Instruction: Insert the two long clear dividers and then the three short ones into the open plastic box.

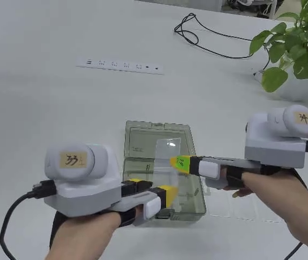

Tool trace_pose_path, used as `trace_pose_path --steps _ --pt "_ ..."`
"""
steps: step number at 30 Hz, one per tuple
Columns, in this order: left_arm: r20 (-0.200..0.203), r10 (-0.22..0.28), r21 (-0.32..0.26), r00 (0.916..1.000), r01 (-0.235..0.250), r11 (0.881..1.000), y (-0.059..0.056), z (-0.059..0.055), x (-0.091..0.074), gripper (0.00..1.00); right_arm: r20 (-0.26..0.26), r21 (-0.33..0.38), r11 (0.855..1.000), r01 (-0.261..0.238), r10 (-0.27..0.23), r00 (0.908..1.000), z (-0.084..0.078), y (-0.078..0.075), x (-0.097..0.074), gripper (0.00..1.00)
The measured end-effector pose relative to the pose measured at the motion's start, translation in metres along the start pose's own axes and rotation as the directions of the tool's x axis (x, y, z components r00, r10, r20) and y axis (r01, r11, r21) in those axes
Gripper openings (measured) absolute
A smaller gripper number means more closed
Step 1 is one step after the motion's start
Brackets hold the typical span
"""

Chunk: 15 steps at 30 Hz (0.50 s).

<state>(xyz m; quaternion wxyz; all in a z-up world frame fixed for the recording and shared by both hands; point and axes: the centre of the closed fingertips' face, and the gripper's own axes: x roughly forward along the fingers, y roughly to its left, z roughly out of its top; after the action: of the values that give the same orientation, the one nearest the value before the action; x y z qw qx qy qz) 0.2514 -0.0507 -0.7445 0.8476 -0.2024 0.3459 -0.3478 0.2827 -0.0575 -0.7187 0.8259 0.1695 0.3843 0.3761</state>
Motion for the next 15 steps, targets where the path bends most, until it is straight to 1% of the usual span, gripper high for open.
trace_pose_path --steps 3,4,6,7,8,9,12,15 --pt "-0.002 0.002 0.008 1.0000 -0.002 1.000 -0.0011 0.0001 0.0015 0.30 -0.012 0.000 1.000 0.005 -0.005 0.9999 -0.0004 0.0002 0.0002 0.04" --pt "0.000 0.003 0.009 1.0000 -0.003 1.000 -0.0009 0.0001 0.0015 0.30 -0.011 0.006 1.000 -0.002 0.002 0.9999 0.0002 0.0014 -0.0001 0.04" --pt "0.000 0.004 0.005 1.0000 -0.004 1.000 -0.0015 0.0000 0.0023 0.30 -0.019 0.030 1.000 0.000 0.001 0.9998 0.0021 -0.0032 -0.0002 0.03" --pt "0.002 0.006 0.006 1.0000 -0.006 1.000 -0.0017 0.0003 0.0026 0.30 -0.020 0.030 1.000 -0.001 0.001 0.9998 0.0024 -0.0031 -0.0003 0.03" --pt "0.001 0.007 0.006 1.0000 -0.007 1.000 -0.0020 -0.0002 0.0031 0.30 -0.030 0.037 0.999 0.006 -0.005 0.9995 0.0018 -0.0030 -0.0006 0.03" --pt "0.000 0.007 0.005 1.0000 -0.007 1.000 -0.0020 -0.0005 0.0033 0.30 -0.035 0.047 0.999 0.002 0.000 0.9994 0.0014 -0.0018 -0.0008 0.02" --pt "0.002 0.007 0.000 1.0000 -0.007 1.000 -0.0027 -0.0010 0.0042 0.30 -0.054 0.052 0.999 0.012 -0.010 0.9985 0.0000 -0.0019 -0.0014 0.02" --pt "0.013 0.007 0.003 0.9999 -0.007 1.000 -0.0027 -0.0006 0.0048 0.31 -0.071 0.063 0.998 0.023 -0.019 0.9973 -0.0007 -0.0016 -0.0017 0.02"
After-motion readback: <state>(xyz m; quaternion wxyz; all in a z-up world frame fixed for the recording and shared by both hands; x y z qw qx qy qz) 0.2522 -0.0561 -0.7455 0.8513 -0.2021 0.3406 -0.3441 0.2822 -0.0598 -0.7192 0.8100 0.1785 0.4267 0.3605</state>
